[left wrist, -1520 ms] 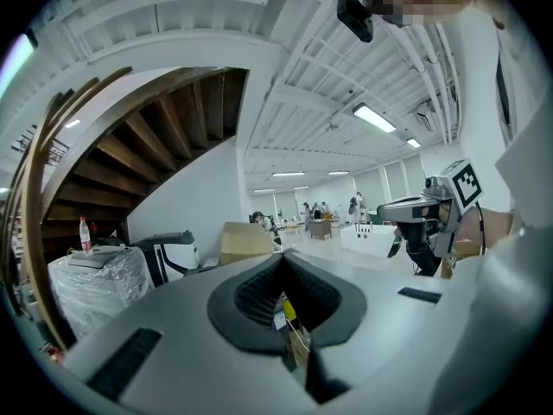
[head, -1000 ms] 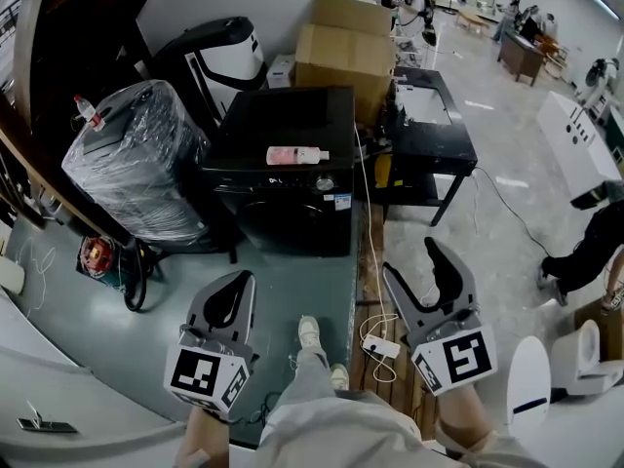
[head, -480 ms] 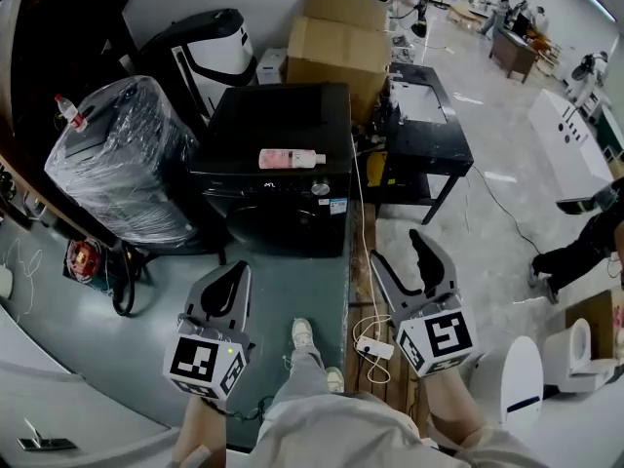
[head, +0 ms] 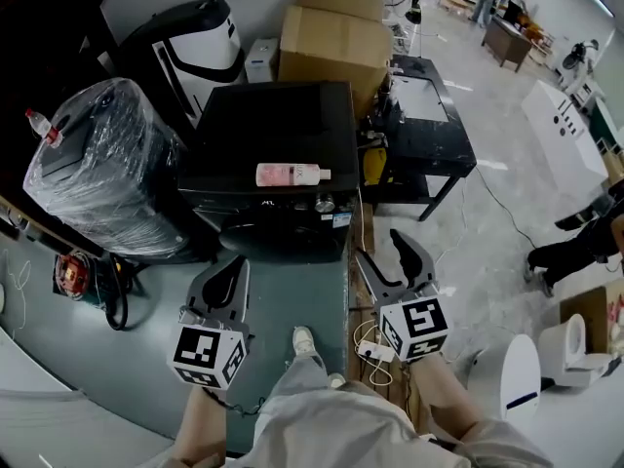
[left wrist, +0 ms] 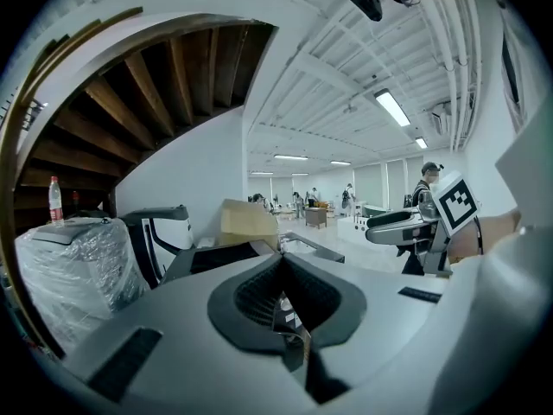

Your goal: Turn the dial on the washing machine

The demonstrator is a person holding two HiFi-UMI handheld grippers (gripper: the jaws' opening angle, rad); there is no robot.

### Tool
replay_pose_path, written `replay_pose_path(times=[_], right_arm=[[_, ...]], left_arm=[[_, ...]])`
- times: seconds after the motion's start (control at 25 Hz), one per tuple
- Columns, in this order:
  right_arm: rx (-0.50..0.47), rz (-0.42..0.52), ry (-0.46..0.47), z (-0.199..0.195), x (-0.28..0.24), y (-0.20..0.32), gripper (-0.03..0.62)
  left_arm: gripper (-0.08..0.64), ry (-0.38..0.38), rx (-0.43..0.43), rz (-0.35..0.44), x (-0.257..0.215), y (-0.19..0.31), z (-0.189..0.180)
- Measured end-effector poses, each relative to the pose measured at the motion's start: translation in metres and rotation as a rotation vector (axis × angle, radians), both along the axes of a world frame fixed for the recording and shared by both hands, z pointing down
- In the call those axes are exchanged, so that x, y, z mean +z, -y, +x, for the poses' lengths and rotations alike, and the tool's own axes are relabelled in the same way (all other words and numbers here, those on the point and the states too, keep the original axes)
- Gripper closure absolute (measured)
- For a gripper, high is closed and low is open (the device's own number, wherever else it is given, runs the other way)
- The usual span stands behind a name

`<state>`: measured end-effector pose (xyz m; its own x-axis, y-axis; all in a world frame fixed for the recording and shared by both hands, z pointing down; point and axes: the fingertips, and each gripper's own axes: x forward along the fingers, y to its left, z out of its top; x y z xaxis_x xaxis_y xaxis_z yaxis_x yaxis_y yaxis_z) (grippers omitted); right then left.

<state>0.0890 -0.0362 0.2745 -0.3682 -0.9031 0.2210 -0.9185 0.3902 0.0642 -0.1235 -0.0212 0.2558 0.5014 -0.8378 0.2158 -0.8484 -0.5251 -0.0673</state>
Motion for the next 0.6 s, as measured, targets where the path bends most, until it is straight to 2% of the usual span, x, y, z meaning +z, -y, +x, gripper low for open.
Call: replay_pose_path(times=[0.28, 0.6], right_arm=[[0.065, -0.041, 0.049, -0.013, 0.031, 0.065, 0.305], [0.088, -0.101, 0.027, -0.019, 0.077, 0.110, 0.305]], left_arm=[[0.540, 0.018, 0.050, -0.017, 0.025, 0.065, -0.008], [0.540, 0.033, 0.033, -0.066, 0.059, 0.097, -0.011]])
